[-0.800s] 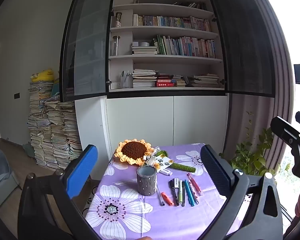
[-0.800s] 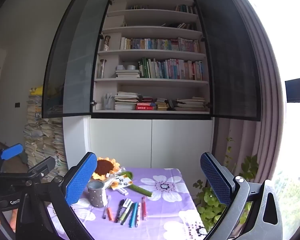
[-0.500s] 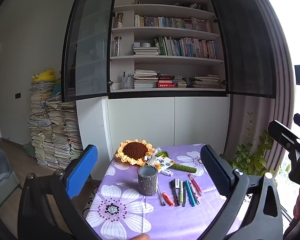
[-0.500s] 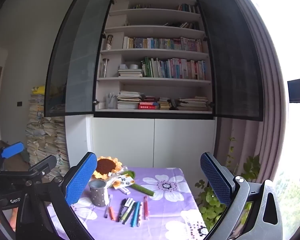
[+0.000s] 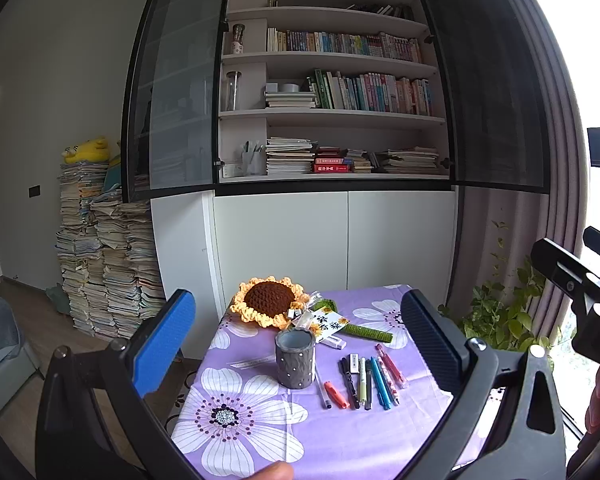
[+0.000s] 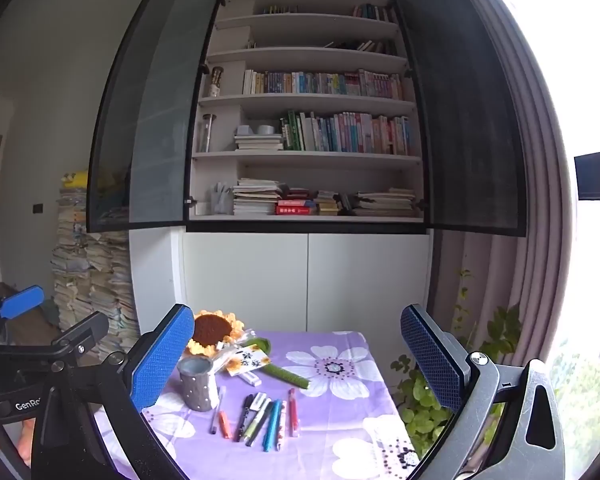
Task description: Organize stationery
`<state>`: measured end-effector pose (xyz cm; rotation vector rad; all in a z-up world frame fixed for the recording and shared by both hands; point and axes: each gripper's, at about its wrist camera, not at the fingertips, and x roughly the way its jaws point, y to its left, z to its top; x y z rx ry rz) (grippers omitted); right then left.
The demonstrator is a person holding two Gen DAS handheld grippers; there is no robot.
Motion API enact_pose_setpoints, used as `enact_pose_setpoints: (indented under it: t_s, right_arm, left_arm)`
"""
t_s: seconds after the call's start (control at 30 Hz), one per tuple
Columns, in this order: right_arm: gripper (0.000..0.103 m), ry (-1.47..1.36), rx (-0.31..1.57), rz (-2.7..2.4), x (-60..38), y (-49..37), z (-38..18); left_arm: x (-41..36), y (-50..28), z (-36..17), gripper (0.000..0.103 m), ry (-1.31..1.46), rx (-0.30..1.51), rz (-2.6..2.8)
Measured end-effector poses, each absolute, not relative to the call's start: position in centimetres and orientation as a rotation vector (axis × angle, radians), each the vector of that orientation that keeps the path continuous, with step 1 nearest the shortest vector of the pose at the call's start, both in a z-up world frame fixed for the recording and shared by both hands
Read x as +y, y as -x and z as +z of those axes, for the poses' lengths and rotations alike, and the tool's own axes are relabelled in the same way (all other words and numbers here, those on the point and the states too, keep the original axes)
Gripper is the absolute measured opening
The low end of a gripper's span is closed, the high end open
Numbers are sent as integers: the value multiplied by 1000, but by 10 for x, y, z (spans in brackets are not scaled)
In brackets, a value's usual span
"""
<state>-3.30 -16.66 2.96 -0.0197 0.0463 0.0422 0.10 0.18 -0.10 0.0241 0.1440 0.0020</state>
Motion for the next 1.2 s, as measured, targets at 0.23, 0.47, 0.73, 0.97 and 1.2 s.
enact_pose_setpoints:
  t_s: [0.23,0.47,0.73,0.97,1.2]
  right_arm:
    - [103,24,51,44,-165,32,28]
    - [103,9,58,39,-168,31,25]
    - [103,-1,82,43,-170,24,22]
    - [103,-8,86,42,-172,22,21]
    - [103,-12,94,43,-173,20,17]
  left_arm:
    - [1,-2,-4,102,-28,153,2]
    - [0,-5,-6,102,-36,164,2]
    - [-1,-9,-8,102,-43,179,5]
    - [-2,-10,-9,102,-47,181,6]
    - [-4,-15,-13,102,-57,188,3]
